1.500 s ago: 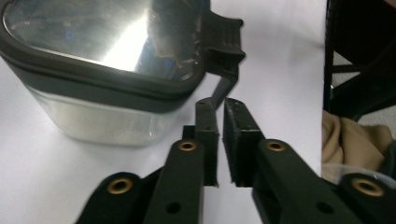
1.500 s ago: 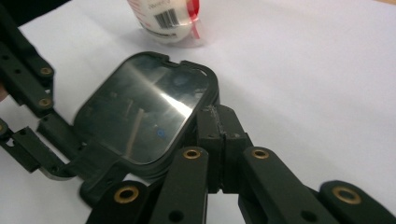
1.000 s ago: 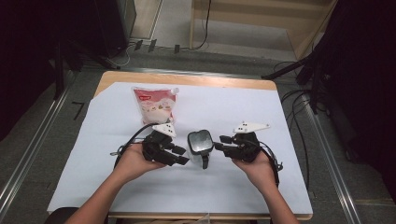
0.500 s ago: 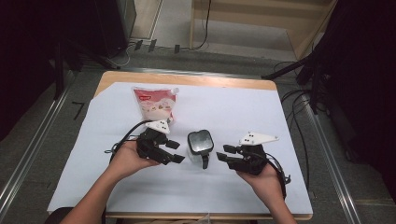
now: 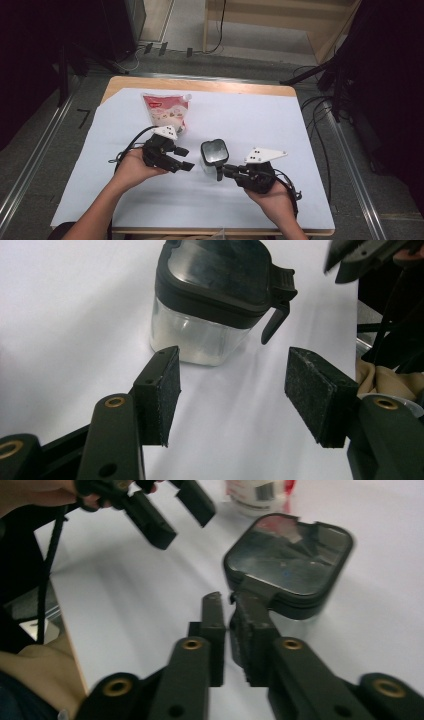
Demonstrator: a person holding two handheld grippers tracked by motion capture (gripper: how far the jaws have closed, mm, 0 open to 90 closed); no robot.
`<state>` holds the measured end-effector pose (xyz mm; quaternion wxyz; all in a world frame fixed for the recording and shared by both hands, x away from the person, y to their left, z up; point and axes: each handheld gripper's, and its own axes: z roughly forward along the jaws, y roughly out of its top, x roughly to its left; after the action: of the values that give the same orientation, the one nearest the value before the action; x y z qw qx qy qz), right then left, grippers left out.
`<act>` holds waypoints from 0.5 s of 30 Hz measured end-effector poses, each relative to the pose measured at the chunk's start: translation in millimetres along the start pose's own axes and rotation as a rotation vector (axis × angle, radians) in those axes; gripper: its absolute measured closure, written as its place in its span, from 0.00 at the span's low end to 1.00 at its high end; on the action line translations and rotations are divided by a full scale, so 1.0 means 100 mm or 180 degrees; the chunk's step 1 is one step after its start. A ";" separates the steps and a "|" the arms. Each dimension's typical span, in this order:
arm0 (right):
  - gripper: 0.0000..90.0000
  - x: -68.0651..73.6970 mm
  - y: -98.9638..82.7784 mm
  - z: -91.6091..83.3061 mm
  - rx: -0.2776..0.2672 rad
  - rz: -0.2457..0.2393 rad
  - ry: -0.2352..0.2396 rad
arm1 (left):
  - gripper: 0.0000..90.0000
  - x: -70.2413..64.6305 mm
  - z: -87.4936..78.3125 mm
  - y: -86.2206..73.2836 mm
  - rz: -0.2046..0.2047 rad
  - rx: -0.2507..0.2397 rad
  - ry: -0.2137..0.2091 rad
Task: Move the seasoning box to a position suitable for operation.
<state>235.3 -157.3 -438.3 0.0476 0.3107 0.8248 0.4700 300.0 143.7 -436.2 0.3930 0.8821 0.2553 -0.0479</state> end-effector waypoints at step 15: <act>1.00 0.07 -0.09 0.37 0.0228 0.0048 0.0072 | 0.45 0.04 -0.02 -0.02 -0.0008 -0.0040 0.0018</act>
<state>239.4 -129.0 -464.9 0.0235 0.3131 0.8392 0.4439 301.9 148.0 -437.0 0.3977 0.8795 0.2578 -0.0444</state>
